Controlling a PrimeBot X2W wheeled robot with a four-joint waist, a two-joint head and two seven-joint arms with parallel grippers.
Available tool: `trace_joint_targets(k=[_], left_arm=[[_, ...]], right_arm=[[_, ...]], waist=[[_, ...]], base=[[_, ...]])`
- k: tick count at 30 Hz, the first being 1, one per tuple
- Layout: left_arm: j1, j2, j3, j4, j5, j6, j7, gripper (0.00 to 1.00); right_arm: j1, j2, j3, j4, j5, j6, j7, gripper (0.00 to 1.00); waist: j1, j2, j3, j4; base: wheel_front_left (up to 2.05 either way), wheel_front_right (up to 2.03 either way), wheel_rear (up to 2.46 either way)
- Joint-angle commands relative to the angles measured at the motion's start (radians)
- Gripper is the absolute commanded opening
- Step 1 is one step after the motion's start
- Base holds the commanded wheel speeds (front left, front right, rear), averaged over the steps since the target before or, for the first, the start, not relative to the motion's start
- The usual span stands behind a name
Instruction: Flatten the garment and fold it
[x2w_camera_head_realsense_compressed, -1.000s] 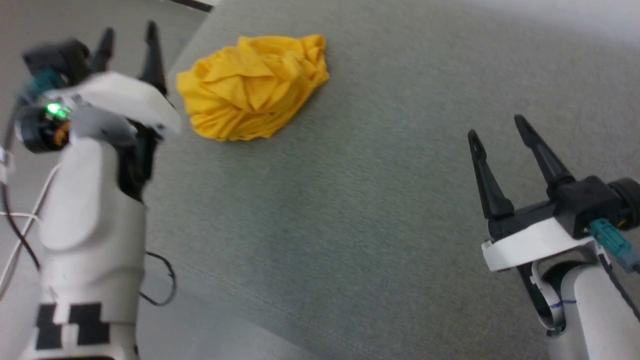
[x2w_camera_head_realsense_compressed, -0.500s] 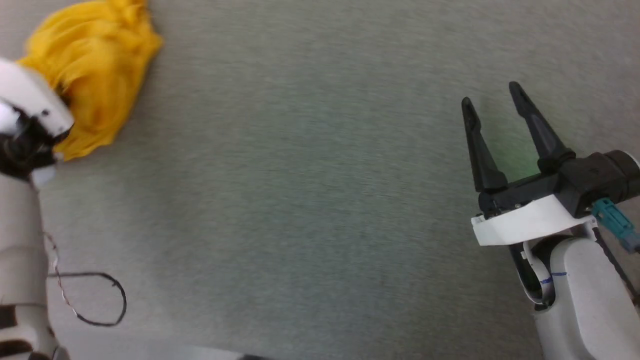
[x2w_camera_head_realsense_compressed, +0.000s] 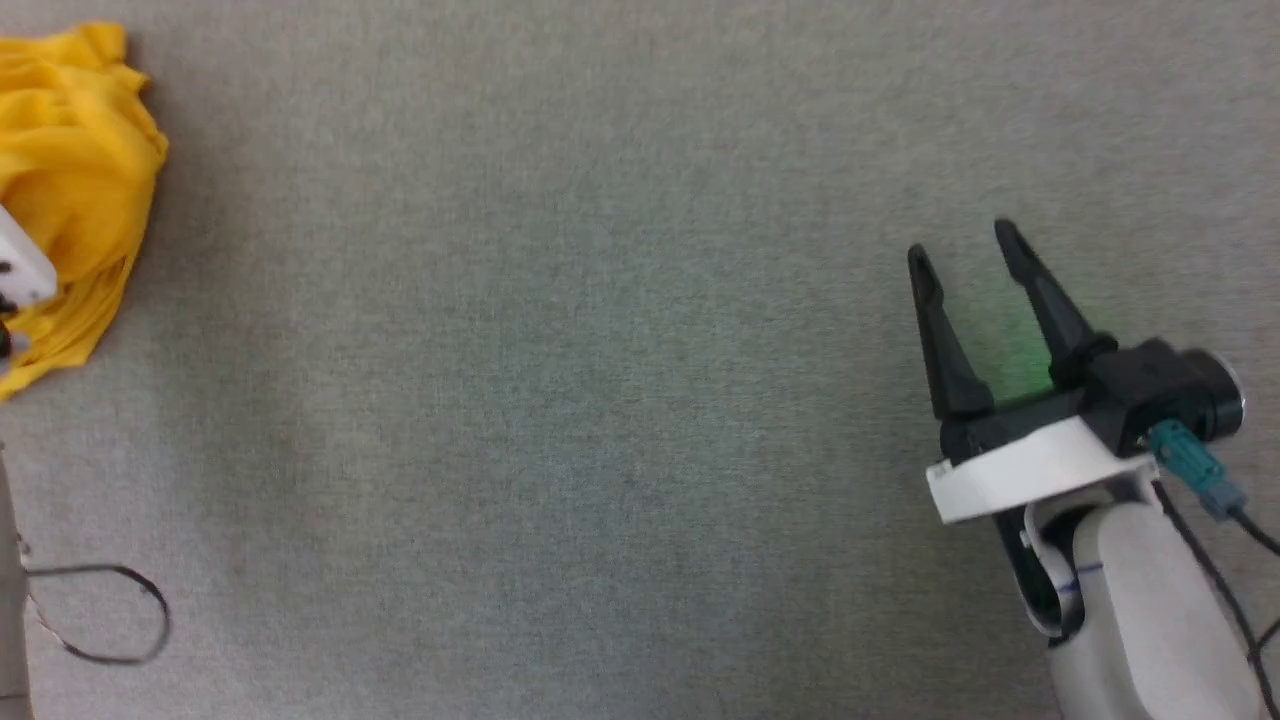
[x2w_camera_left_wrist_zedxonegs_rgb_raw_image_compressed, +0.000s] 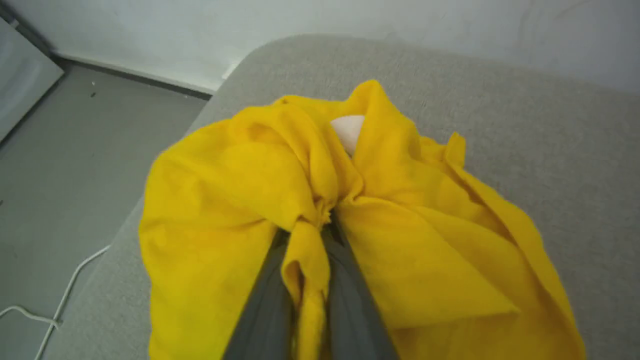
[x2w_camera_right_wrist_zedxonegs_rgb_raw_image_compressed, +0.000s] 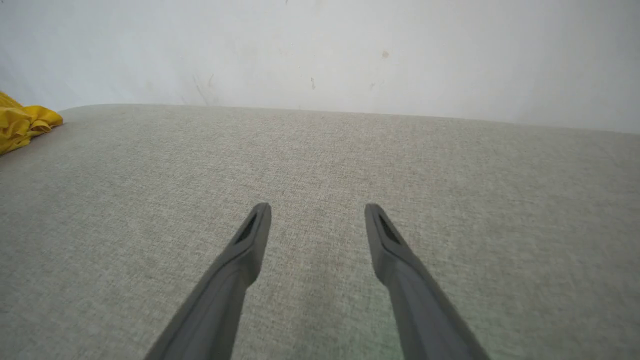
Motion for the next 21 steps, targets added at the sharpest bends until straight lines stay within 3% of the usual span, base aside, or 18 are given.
trace_joint_targets(k=[1, 6, 10, 16, 21], left_arm=[[-0.01, 0.007, -0.007, -0.021, 0.024, -0.006, -0.063, 0.0], [-0.074, 0.014, -0.072, -0.051, 0.114, -0.034, -0.355, 0.0], [-0.129, -0.032, -0.142, -0.059, 0.134, -0.078, -0.494, 0.0], [-0.193, -0.142, -0.237, -0.06, 0.12, -0.138, -0.601, 0.0], [-0.213, -0.259, -0.29, -0.04, 0.062, -0.18, -0.629, 0.0]], right_arm=[[0.022, 0.003, -0.009, 0.006, 0.005, -0.002, -0.007, 1.0], [0.101, 0.013, -0.053, 0.036, 0.004, -0.002, -0.012, 1.0], [0.174, 0.016, -0.091, 0.042, 0.002, -0.002, -0.006, 1.0], [0.244, 0.017, -0.106, 0.015, 0.022, -0.002, 0.02, 1.0], [0.271, 0.018, -0.103, -0.008, 0.03, -0.002, 0.041, 1.0]], waist=[[-0.0001, 0.0, -0.147, 0.013], [-0.0001, 0.0, -0.307, 0.0], [-0.0001, 0.0, -0.405, -0.025], [-0.0001, 0.0, -0.479, -0.093], [-0.0001, 0.0, -0.501, -0.16]], base=[[0.0, 0.0, 0.0], [0.0, 0.0, 0.0], [0.0, 0.0, 0.0], [0.0, 0.0, 0.0], [0.0, 0.0, 0.0]])
